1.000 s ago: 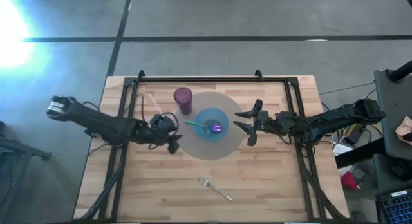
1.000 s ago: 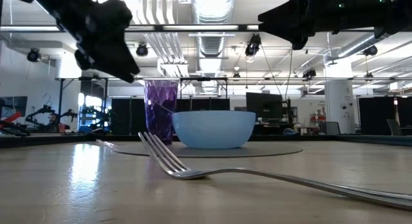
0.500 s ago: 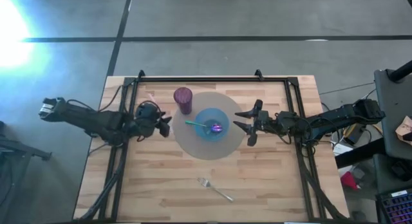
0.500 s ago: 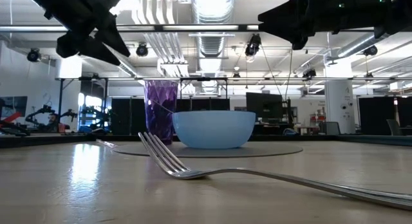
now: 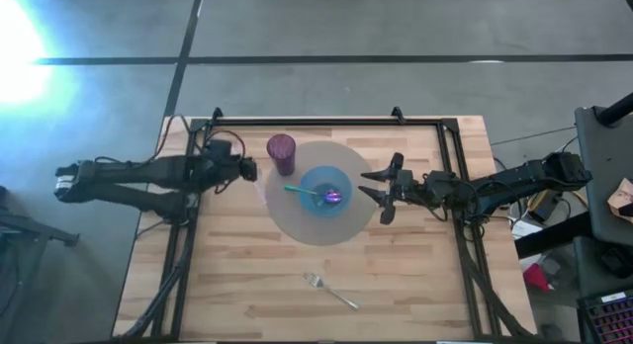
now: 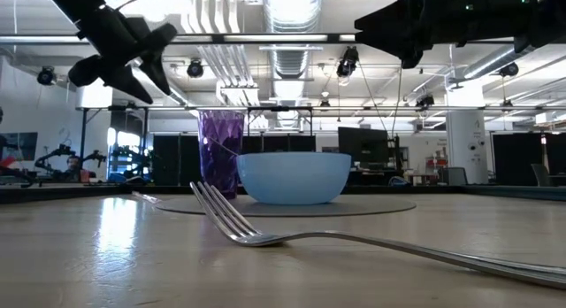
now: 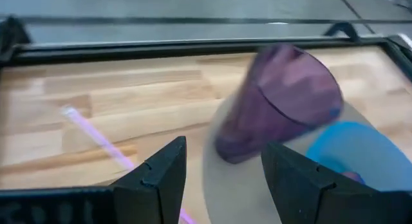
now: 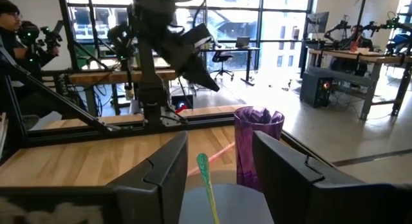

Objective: Pick & Place Utensil
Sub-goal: Put the violet straw into the violet cup on the gray mat

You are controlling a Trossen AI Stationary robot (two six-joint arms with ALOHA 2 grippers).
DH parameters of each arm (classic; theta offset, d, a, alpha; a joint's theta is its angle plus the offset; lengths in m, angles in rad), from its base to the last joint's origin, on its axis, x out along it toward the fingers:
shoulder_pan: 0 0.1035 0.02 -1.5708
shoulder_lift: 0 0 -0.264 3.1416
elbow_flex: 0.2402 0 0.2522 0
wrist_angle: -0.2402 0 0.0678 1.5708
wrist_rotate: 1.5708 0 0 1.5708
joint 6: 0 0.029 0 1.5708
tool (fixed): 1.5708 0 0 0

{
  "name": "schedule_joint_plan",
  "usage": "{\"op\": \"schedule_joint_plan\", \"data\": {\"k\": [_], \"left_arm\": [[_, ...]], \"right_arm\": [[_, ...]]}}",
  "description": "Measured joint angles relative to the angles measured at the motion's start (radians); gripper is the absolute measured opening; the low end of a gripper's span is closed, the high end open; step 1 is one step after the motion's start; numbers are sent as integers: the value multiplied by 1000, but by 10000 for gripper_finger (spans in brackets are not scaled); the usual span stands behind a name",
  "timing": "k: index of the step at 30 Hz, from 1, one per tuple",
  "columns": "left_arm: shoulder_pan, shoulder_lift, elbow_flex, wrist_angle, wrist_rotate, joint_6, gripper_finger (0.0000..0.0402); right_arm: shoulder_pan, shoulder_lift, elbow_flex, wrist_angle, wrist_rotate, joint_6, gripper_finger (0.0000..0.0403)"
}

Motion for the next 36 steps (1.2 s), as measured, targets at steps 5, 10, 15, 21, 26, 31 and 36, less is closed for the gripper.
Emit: {"op": "schedule_joint_plan", "data": {"k": [5, 10, 15, 21, 26, 31, 36], "left_arm": [[92, 22, 75, -99, 70, -58, 192], [148, 43, 127, -194, 91, -159, 192], [194, 76, 147, -250, 136, -295, 192], [254, 162, 140, -256, 176, -375, 192], [335, 258, 142, -256, 323, -390, 192], [423, 360, 171, -255, 432, -328, 192], [484, 437, 198, -254, 532, -283, 192]], "right_arm": [[0, -24, 0, -10, 0, 0, 171], [0, -58, 0, -21, 0, 1, 169], [0, -104, 0, -76, 0, 32, 172], [0, -157, 0, -146, 0, 27, 171], [0, -186, 0, -176, 0, 27, 173], [0, -189, 0, -177, 0, 27, 171], [0, -189, 0, -202, 0, 27, 169]]}}
